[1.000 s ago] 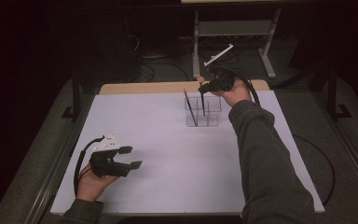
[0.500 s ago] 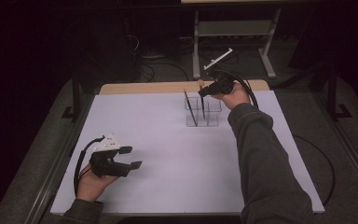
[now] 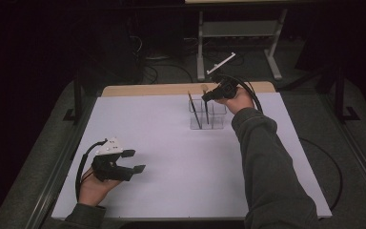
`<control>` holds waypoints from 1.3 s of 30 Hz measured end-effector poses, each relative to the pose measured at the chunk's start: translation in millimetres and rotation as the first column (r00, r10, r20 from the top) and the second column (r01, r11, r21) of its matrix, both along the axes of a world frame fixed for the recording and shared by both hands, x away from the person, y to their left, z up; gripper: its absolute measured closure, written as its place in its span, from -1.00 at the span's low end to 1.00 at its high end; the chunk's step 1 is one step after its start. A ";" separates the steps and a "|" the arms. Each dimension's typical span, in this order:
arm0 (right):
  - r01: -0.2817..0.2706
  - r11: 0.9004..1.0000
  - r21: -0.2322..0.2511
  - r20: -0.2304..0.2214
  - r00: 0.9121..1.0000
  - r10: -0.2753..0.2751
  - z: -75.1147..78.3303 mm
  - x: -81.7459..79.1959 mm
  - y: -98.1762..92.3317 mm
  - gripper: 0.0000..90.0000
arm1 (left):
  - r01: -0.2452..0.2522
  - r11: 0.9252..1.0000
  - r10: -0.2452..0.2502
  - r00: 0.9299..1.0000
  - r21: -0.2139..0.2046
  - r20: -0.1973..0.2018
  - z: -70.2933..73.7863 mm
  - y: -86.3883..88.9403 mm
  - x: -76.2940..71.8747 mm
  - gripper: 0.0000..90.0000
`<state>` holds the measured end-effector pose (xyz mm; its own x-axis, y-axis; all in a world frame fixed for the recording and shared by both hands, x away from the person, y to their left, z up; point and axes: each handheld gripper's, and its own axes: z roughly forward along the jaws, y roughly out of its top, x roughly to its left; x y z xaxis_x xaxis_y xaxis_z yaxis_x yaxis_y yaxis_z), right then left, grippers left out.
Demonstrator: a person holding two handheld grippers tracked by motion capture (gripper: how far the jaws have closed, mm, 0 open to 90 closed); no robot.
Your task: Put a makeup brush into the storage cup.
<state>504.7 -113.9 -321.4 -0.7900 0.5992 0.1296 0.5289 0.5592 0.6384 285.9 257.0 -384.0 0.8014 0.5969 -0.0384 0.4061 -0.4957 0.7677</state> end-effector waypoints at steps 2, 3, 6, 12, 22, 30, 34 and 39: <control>0.006 1.000 0.000 -0.008 1.000 -0.006 -2.6 -0.1 -1.1 0.84 | 0.001 1.000 -0.001 1.000 0.003 0.000 -0.2 -0.1 0.3 -0.33; 0.009 1.000 0.004 -0.011 1.000 -0.009 -3.2 -0.3 -1.4 0.84 | 0.000 1.000 0.000 1.000 0.004 -0.002 -0.2 -0.2 0.3 -0.33; 0.010 1.000 0.003 -0.013 1.000 -0.009 -5.4 -0.3 -2.3 0.84 | -0.003 1.000 0.003 1.000 -0.006 -0.002 -0.7 -0.9 0.2 -0.33; 0.016 1.000 -0.003 -0.024 1.000 -0.016 -8.4 -0.7 -3.3 0.84 | 0.000 1.000 0.000 1.000 -0.006 0.002 -0.7 -0.7 0.4 -0.33; 0.026 0.999 -0.022 -0.047 0.999 -0.027 -18.7 0.0 -2.7 0.70 | -0.005 1.000 0.005 1.000 -0.001 -0.003 -1.1 -0.5 0.3 -0.33; 0.039 0.999 0.000 -0.041 0.998 -0.039 -19.9 -3.6 -11.0 0.63 | -0.002 1.000 0.002 1.000 -0.003 -0.002 -1.3 -2.4 0.2 -0.33; 0.046 0.999 0.013 -0.047 0.998 -0.045 -17.6 -6.4 -14.8 0.59 | 0.001 1.000 -0.001 1.000 -0.002 -0.002 -1.5 -3.0 0.2 -0.33; 0.055 0.998 0.026 -0.038 0.998 -0.054 -14.9 -9.0 -19.5 0.50 | 0.000 1.000 0.000 1.000 -0.004 -0.004 -1.3 -3.4 0.4 -0.33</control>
